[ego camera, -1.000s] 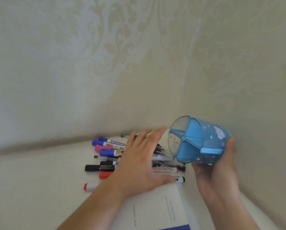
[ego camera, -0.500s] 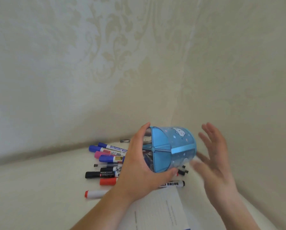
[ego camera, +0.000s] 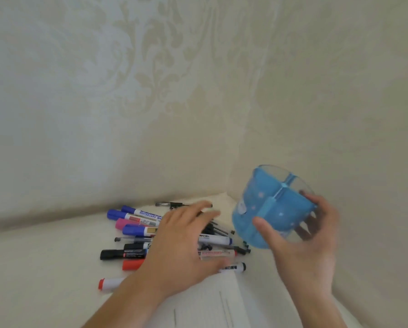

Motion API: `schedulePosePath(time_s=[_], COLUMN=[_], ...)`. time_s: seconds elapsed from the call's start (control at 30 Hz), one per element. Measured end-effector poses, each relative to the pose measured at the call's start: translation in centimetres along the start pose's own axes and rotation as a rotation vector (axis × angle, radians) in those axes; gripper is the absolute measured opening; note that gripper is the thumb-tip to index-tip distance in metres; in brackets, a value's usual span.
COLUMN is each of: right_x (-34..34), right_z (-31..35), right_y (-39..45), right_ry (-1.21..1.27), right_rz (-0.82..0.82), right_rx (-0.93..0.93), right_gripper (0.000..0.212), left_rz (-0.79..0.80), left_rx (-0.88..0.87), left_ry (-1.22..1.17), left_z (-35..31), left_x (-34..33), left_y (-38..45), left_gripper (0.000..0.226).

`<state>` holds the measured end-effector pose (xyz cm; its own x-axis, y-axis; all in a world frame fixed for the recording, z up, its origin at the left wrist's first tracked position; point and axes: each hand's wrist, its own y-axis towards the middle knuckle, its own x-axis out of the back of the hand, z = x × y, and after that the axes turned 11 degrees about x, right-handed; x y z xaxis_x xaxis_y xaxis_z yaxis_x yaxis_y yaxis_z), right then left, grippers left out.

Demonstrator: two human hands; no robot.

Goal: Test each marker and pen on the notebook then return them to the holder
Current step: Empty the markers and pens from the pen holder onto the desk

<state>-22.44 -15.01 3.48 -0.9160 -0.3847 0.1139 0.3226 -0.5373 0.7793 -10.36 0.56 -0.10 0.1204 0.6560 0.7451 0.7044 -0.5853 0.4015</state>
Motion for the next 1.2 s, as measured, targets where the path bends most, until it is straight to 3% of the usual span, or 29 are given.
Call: schedulePosePath(time_s=[0.07, 0.17, 0.33, 0.47, 0.73, 0.87, 0.97, 1.03, 1.13, 1.2], right_x=[-0.3, -2.3, -7.7, -10.1, -9.6, -7.9, -4.8, -2.7, -1.7, -2.5], right_z=[-0.2, -0.8, -4.3, -6.7, -7.7, -6.5, -4.9, -4.0, -3.2, -3.4], right_y=[1.8, 4.9, 6.7, 4.3, 3.8, 3.5, 2.2, 0.5, -1.7, -2.5], right_ry=[-0.052, -0.326, -0.496, -0.578, -0.618, -0.755, -0.777, -0.792, -0.505, -0.41], right_rz=[-0.059, 0.025, 0.205, 0.25, 0.324, 0.374, 0.545, 0.64, 0.745, 0.918], right_rx=[-0.079, -0.087, -0.117, -0.064, -0.089, 0.029, 0.079, 0.124, 0.099, 0.089], right_gripper=[0.081, 0.085, 0.088, 0.088, 0.083, 0.079, 0.045, 0.033, 0.051, 0.063], left_rz=[0.103, 0.185, 0.185, 0.219, 0.218, 0.218, 0.196, 0.187, 0.181, 0.161], left_rx=[-0.002, 0.004, 0.026, 0.029, 0.057, 0.063, 0.073, 0.09, 0.116, 0.165], left_ry=[0.184, 0.26, 0.305, 0.339, 0.333, 0.32, 0.326, 0.319, 0.322, 0.334], left_z=[0.3, 0.7, 0.9, 1.2, 1.2, 1.2, 1.6, 1.9, 2.1, 2.3], left_x=[-0.3, -0.3, 0.1, -0.2, -0.4, 0.0, 0.1, 0.0, -0.4, -0.7], left_y=[-0.1, -0.1, 0.0, 0.0, 0.1, 0.0, 0.2, 0.3, 0.5, 0.6], left_gripper=[0.086, 0.083, 0.078, 0.076, 0.075, 0.077, 0.081, 0.081, 0.08, 0.078])
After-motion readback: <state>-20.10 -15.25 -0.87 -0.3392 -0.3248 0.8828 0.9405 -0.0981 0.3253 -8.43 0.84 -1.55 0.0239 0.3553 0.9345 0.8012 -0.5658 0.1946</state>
